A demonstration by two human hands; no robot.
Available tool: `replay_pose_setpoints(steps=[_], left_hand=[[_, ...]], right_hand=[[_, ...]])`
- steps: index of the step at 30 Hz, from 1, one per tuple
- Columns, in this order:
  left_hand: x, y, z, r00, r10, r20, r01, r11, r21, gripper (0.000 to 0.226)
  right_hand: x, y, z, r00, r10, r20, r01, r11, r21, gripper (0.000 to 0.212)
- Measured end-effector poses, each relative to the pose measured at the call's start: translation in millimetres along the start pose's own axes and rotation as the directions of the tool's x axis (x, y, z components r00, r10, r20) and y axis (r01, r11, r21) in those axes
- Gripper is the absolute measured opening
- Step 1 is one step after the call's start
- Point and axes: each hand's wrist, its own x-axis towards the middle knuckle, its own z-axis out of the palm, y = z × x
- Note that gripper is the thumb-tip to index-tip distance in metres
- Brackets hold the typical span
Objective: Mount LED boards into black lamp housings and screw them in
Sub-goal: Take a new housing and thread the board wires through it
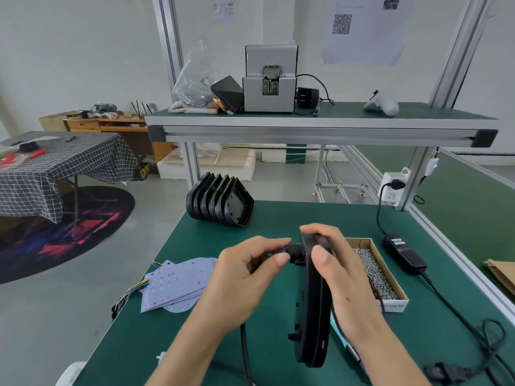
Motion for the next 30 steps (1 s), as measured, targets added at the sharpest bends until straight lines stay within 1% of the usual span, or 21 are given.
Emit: replay_pose_setpoints(steps=[2, 3, 4, 5, 6, 7, 8, 9, 11, 14, 16, 18, 20, 23, 24, 26, 29, 30], left_hand=[[-1.4, -2.2, -2.4, 0.996, -0.084, 0.011, 0.084, 0.996, 0.013, 0.013], [-2.0, -2.2, -3.0, 0.994, -0.104, 0.036, 0.103, 0.995, 0.017, 0.017], [-2.8, -1.5, -3.2, 0.99, -0.123, 0.067, 0.125, 0.992, -0.021, 0.026], [-2.8, 1.2, -3.9, 0.985, -0.146, 0.093, 0.155, 0.983, -0.098, 0.033], [-2.2, 4.0, -5.0, 0.981, -0.168, 0.101, 0.182, 0.97, -0.163, 0.035], [-1.8, 5.9, -6.7, 0.98, -0.178, 0.089, 0.192, 0.962, -0.192, 0.035], [-0.7, 6.1, -7.7, 0.982, -0.178, 0.068, 0.188, 0.965, -0.183, 0.036], [0.1, 6.1, -7.8, 0.984, -0.17, 0.052, 0.176, 0.973, -0.152, 0.037], [0.7, 7.1, -4.2, 0.991, -0.123, 0.044, 0.124, 0.992, -0.025, 0.038], [-1.3, 10.6, 3.6, 0.996, -0.058, 0.075, 0.045, 0.985, 0.164, 0.038], [-3.2, 11.8, 8.5, 0.993, -0.054, 0.1, 0.03, 0.972, 0.231, 0.04], [-5.0, 13.5, 12.3, 0.995, -0.046, 0.092, 0.019, 0.962, 0.274, 0.04], [-8.0, 14.8, 14.9, 0.999, 0.002, 0.051, -0.017, 0.956, 0.291, 0.041], [-14.1, 13.2, 19.0, 0.997, 0.076, -0.019, -0.068, 0.956, 0.286, 0.044], [-15.9, 12.5, 20.4, 0.995, 0.089, -0.037, -0.075, 0.957, 0.282, 0.043], [-18.5, 11.7, 23.6, 0.992, 0.107, -0.071, -0.083, 0.957, 0.278, 0.041], [-18.7, 10.7, 28.8, 0.986, 0.134, -0.096, -0.102, 0.954, 0.281, 0.042], [-18.7, 10.7, 29.9, 0.986, 0.136, -0.099, -0.105, 0.956, 0.272, 0.042]], right_hand=[[0.6, 4.5, -2.9, 1.0, -0.005, -0.012, 0.006, 0.998, 0.066, 0.067], [0.5, 6.5, -4.5, 1.0, 0.0, 0.004, -0.001, 0.997, 0.081, 0.072], [0.2, 8.6, -5.8, 0.999, 0.007, 0.033, -0.01, 0.996, 0.087, 0.074], [-0.1, 10.9, -7.4, 0.998, 0.012, 0.065, -0.017, 0.997, 0.08, 0.073], [-0.7, 13.3, -9.5, 0.995, 0.019, 0.093, -0.025, 0.998, 0.064, 0.068], [-1.4, 15.3, -13.0, 0.993, 0.029, 0.113, -0.034, 0.999, 0.039, 0.062], [-1.8, 16.5, -16.9, 0.992, 0.039, 0.121, -0.041, 0.999, 0.007, 0.057], [-2.8, 16.9, -20.8, 0.992, 0.037, 0.117, -0.032, 0.998, -0.047, 0.056], [-4.5, 16.2, -26.4, 0.994, -0.027, 0.109, 0.052, 0.972, -0.231, 0.058], [-2.5, 11.9, -21.1, 0.974, -0.145, 0.175, 0.214, 0.845, -0.49, 0.049], [0.2, 11.0, -13.0, 0.963, -0.19, 0.191, 0.267, 0.765, -0.586, 0.036], [0.7, 13.9, -9.9, 0.957, -0.243, 0.162, 0.289, 0.714, -0.638, 0.024], [-1.9, 16.8, -10.7, 0.965, -0.221, 0.138, 0.257, 0.723, -0.641, 0.024], [-6.4, 17.2, -11.4, 0.984, -0.123, 0.128, 0.174, 0.803, -0.57, 0.026], [-7.1, 16.6, -11.2, 0.986, -0.105, 0.128, 0.159, 0.815, -0.558, 0.027], [-8.5, 16.5, -11.4, 0.986, -0.103, 0.13, 0.158, 0.817, -0.554, 0.034], [-11.1, 16.2, -14.0, 0.989, -0.062, 0.135, 0.127, 0.828, -0.546, 0.034], [-12.4, 16.4, -15.7, 0.989, -0.049, 0.142, 0.118, 0.838, -0.532, 0.039]])
